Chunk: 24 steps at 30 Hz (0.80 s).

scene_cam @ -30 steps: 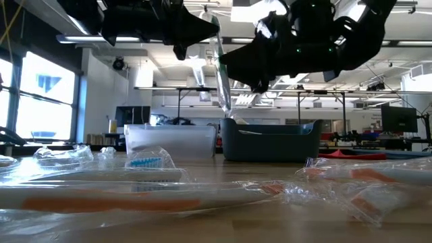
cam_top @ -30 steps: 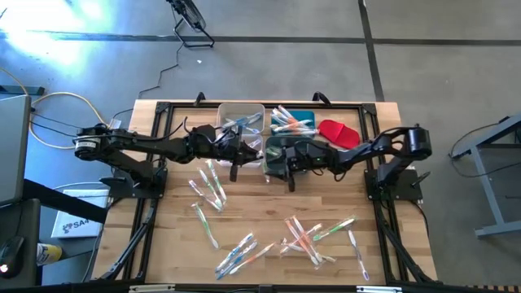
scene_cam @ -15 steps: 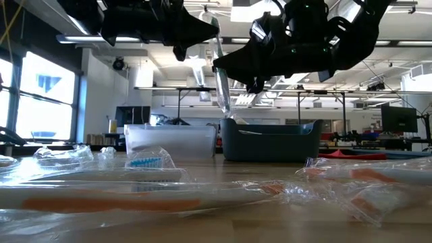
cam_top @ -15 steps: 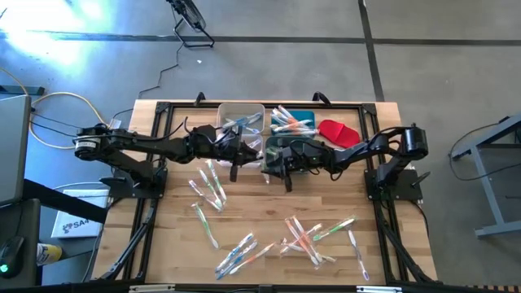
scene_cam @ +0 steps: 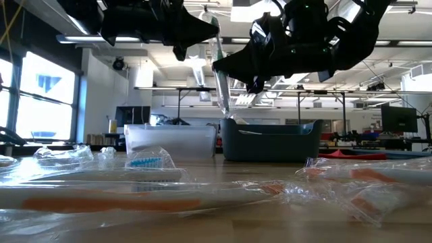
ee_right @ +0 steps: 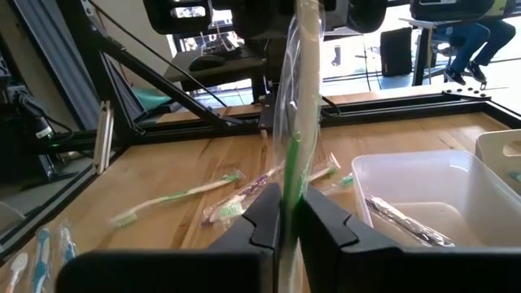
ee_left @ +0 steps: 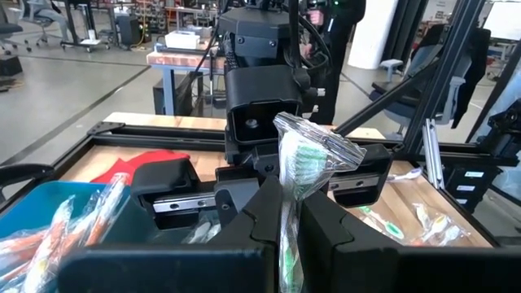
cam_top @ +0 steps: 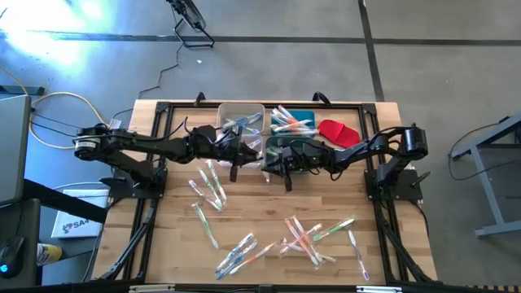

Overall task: Pick & Place Toothbrushes
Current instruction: Put the green toothbrush into the green bin

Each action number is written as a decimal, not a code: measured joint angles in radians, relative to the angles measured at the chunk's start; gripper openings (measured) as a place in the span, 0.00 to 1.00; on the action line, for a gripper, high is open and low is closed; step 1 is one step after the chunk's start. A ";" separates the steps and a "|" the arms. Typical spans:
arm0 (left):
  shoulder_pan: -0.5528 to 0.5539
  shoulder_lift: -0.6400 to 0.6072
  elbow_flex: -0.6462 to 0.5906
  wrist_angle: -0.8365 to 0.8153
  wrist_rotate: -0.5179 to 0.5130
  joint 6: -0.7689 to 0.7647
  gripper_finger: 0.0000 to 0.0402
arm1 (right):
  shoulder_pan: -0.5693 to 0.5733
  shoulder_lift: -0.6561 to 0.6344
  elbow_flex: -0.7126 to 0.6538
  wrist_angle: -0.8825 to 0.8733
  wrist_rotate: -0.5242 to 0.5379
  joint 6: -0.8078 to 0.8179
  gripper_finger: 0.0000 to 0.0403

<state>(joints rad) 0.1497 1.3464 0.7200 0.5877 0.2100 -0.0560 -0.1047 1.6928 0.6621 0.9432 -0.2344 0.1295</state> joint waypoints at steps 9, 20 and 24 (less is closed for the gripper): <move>0.000 0.000 0.000 -0.010 -0.018 -0.053 0.14 | 0.000 0.000 -0.001 0.002 0.001 -0.002 0.05; 0.000 0.000 0.000 -0.015 -0.044 -0.054 0.36 | 0.000 0.000 -0.001 0.003 -0.003 -0.002 0.05; 0.000 0.000 0.000 -0.015 -0.044 -0.054 0.38 | 0.000 0.000 -0.001 0.003 -0.003 -0.003 0.05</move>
<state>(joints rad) 0.1497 1.3464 0.7200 0.5724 0.1661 -0.1097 -0.1047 1.6924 0.6613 0.9466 -0.2379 0.1269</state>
